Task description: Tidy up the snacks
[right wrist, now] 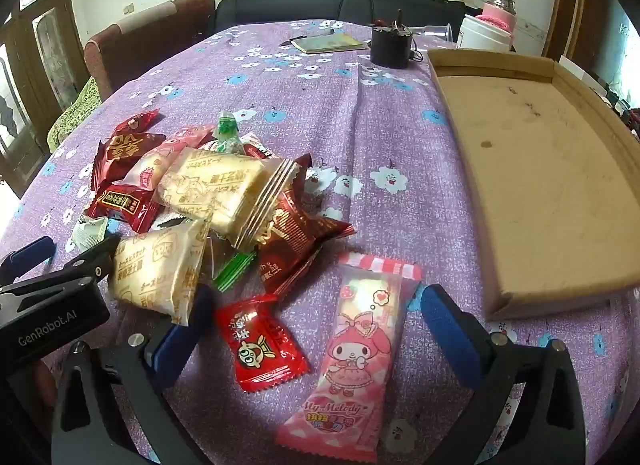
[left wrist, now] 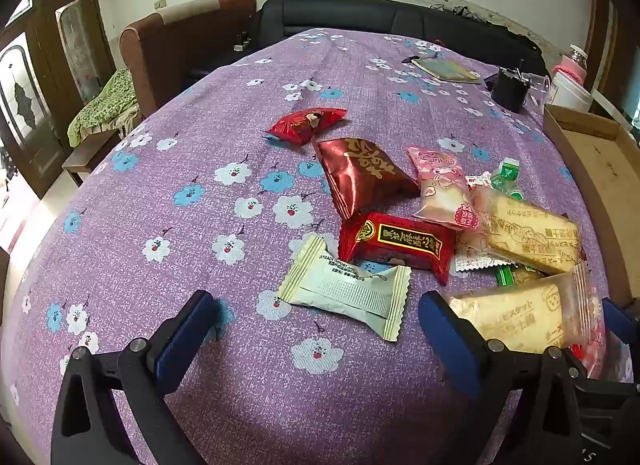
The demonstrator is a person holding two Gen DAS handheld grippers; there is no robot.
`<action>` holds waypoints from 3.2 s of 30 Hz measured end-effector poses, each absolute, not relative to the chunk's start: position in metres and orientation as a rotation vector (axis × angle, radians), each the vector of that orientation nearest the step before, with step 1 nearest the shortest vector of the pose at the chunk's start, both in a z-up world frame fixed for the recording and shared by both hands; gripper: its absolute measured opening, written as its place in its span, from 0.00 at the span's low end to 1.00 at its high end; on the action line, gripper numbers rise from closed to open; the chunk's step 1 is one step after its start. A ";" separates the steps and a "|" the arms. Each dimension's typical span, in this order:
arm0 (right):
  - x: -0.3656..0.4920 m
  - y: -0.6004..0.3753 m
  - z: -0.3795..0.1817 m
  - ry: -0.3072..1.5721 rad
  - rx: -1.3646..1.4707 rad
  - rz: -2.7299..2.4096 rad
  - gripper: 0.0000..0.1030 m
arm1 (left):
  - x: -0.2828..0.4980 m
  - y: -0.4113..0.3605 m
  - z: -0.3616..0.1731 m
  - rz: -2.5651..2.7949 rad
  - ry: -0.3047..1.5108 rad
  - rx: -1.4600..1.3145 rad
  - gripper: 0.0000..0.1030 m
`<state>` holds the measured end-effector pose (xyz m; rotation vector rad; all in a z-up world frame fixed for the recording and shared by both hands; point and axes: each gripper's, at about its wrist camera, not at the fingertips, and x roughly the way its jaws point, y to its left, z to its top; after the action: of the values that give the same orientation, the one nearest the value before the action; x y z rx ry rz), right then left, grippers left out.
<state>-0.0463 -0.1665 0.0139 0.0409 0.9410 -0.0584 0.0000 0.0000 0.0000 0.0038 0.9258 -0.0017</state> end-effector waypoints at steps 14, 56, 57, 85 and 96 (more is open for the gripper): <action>-0.046 -0.167 0.014 0.943 0.042 -0.058 1.00 | 0.000 0.000 0.000 -0.002 0.925 0.002 1.00; -0.046 -0.163 0.016 0.986 0.008 -0.001 1.00 | 0.000 0.000 0.000 -0.002 0.925 0.002 1.00; -0.044 -0.165 0.017 1.002 0.001 0.022 1.00 | 0.000 0.000 0.000 -0.002 0.925 0.002 1.00; -0.073 -0.218 0.152 0.753 0.336 0.377 0.97 | 0.000 0.000 0.000 -0.004 0.926 0.002 1.00; -0.086 -0.212 0.096 0.917 0.195 0.331 0.92 | -0.002 0.001 0.002 -0.055 0.949 0.032 1.00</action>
<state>-0.0862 -0.2117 0.0960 0.1951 0.9171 0.3309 -0.0022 0.0009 0.0023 0.0325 0.9489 -0.0546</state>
